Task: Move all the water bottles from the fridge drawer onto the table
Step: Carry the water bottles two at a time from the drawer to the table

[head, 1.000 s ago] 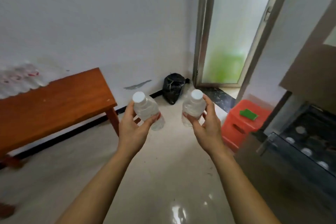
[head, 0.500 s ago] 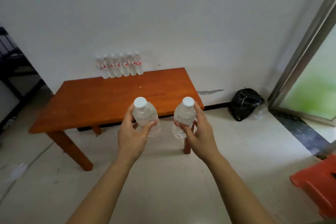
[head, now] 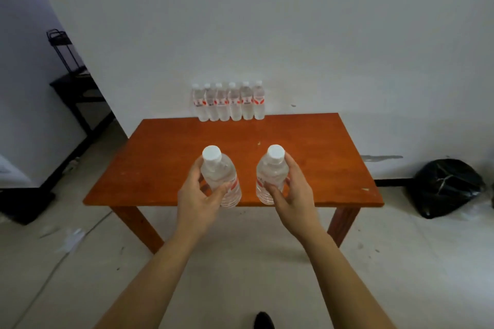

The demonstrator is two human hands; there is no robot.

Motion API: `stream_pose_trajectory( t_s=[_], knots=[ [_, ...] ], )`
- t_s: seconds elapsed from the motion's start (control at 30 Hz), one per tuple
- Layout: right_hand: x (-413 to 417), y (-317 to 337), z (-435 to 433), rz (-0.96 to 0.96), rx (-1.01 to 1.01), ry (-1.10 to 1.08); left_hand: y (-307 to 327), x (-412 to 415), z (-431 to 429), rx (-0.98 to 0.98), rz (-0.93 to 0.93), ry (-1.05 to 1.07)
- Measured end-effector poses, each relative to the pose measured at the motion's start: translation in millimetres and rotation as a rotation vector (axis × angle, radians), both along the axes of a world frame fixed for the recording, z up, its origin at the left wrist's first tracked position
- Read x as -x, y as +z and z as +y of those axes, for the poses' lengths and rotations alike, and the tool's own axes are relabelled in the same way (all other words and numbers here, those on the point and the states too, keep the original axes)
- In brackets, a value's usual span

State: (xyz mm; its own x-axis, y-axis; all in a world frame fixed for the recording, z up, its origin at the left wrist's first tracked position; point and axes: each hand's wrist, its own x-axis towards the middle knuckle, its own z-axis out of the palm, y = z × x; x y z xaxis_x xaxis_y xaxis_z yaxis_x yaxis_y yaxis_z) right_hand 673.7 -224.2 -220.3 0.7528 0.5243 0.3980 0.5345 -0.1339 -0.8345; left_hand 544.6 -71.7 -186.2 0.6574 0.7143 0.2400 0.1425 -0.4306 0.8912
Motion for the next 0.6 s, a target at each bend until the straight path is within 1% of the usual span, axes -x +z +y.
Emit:
stream_pose_trajectory(
  t_s=[0.17, 0.33, 0.5, 0.6],
  knots=[
    [-89.1, 14.1, 85.7, 0.002, 0.000, -0.005, 15.1, -87.9, 84.7, -0.021, 0.037, -0.035],
    [-151.3, 19.4, 152.9, 0.000, 0.028, 0.018, 15.0, -140.3, 151.4, -0.030, 0.015, 0.026],
    [-195.4, 5.2, 208.3, 0.021, 0.150, 0.112, -7.9, -180.5, 218.1, -0.009, 0.075, 0.035],
    [-219.9, -14.2, 245.4, 0.037, 0.219, 0.099, -33.3, -206.5, 263.0, 0.031, 0.135, 0.019]
  ],
)
